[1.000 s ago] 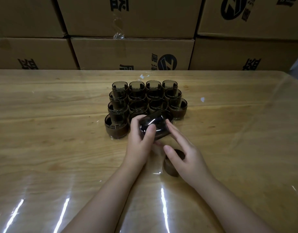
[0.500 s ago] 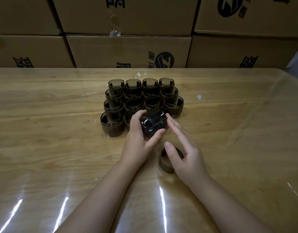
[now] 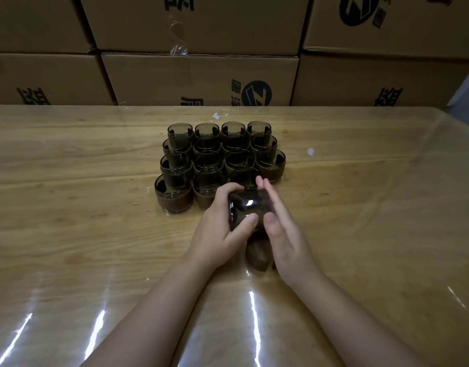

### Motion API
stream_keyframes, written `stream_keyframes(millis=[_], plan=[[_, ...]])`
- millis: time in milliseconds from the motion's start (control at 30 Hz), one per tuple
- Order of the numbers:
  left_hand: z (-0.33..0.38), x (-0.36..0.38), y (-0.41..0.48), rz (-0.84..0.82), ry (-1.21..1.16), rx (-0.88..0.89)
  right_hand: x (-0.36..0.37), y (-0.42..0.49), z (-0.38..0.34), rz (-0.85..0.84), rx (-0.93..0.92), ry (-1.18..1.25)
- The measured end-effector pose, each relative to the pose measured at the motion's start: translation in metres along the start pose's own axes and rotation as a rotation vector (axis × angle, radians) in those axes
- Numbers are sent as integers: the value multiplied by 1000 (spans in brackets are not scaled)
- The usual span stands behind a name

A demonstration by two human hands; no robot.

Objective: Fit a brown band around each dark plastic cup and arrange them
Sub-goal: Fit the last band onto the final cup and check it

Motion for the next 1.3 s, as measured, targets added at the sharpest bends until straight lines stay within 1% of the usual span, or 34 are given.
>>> stream_keyframes(millis=[67,133,233,333,433,500,567,700,800,933,1033,1200,1300], plan=[[-2,0,1,7,1,-11,0,1,2,-14,39,7],[-4,0,2,50,-26,-25,1,1,4,-35,53,-12],[-8,-1,3,115,-72,-45,3,2,5,-51,44,-39],[-10,-2,5,154,-143,-81,4,2,4,-32,3,-12],[-12,-2,9,207,-339,-266,4,3,5,-8,-12,33],[-15,-2,10,234,-422,-326,5,3,6,0,2,63],[-16,-2,10,243,-422,-326,6,3,5,8,7,58],[-17,-1,10,241,-353,-303,4,3,3,26,-18,-26],[-18,-1,8,192,-291,-300,2,3,2,29,-29,-22],[-14,0,9,105,-136,-227,-1,3,-1,62,10,36],[-12,2,9,55,-82,-179,-5,5,-3,83,18,47],[-13,1,6,23,-116,-151,-3,5,-6,45,46,64],[-14,1,7,53,-194,-157,0,5,-5,13,44,70]])
Point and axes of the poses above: each hand's wrist, its own y-axis towards the middle knuckle, its own x-axis out of the palm, z = x × y, the point moved 2 cm from there along y, towards the middle knuckle, and after that the axes turned 11 degrees about z, right-handed, at the moved point
